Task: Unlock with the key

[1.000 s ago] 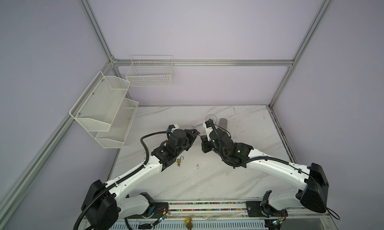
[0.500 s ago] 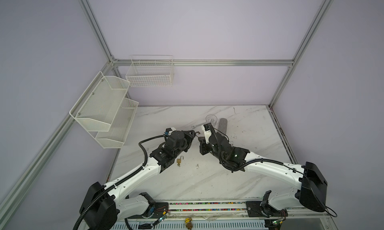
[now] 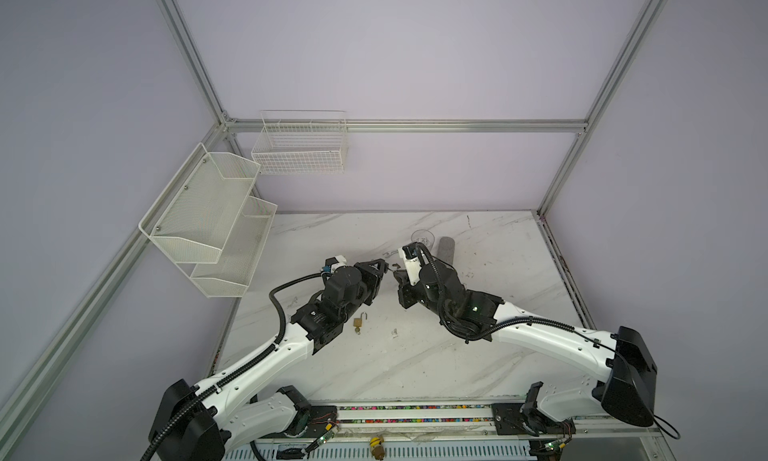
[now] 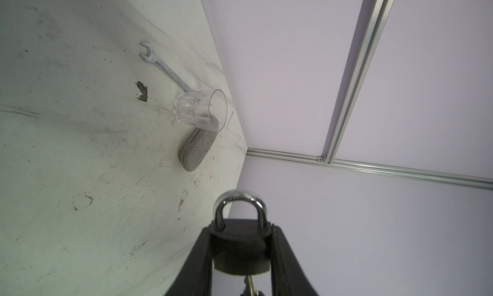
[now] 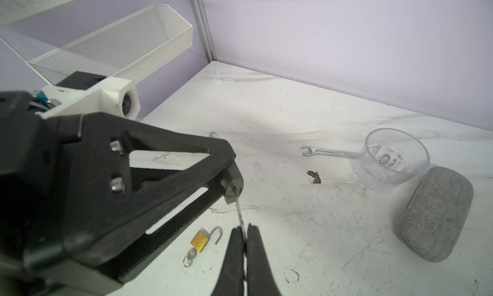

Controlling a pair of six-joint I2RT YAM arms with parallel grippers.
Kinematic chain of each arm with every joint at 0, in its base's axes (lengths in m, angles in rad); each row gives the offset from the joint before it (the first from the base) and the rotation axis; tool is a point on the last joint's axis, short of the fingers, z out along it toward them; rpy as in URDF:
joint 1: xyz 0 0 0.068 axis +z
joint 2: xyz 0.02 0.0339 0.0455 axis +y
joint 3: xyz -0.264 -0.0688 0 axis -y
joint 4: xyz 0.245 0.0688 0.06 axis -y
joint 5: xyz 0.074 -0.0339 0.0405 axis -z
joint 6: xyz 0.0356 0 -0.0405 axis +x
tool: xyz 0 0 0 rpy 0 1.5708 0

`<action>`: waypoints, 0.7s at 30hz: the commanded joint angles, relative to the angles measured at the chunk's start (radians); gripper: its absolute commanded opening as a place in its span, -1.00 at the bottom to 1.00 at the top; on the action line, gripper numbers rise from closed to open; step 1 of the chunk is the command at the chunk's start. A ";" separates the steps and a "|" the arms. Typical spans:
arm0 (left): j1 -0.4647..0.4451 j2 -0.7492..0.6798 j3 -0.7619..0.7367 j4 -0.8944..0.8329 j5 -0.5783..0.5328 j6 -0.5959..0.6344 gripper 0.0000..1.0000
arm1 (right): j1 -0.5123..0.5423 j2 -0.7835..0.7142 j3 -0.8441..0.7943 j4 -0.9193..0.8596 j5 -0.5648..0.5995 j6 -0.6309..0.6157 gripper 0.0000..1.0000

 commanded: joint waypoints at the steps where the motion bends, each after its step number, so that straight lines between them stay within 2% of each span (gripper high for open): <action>1: -0.019 -0.015 -0.062 -0.030 0.027 -0.013 -1.00 | -0.021 -0.018 0.054 0.007 0.077 -0.018 -1.00; 9: -0.014 -0.030 -0.076 0.000 0.010 -0.051 -1.00 | -0.020 -0.026 0.033 0.004 0.090 -0.034 -1.00; 18: -0.005 -0.081 -0.102 0.101 -0.024 -0.148 -1.00 | -0.011 -0.096 -0.095 0.107 0.133 -0.034 -1.00; 21: -0.002 -0.099 -0.093 0.093 -0.039 -0.151 -1.00 | -0.008 -0.103 -0.118 0.139 0.101 -0.038 -1.00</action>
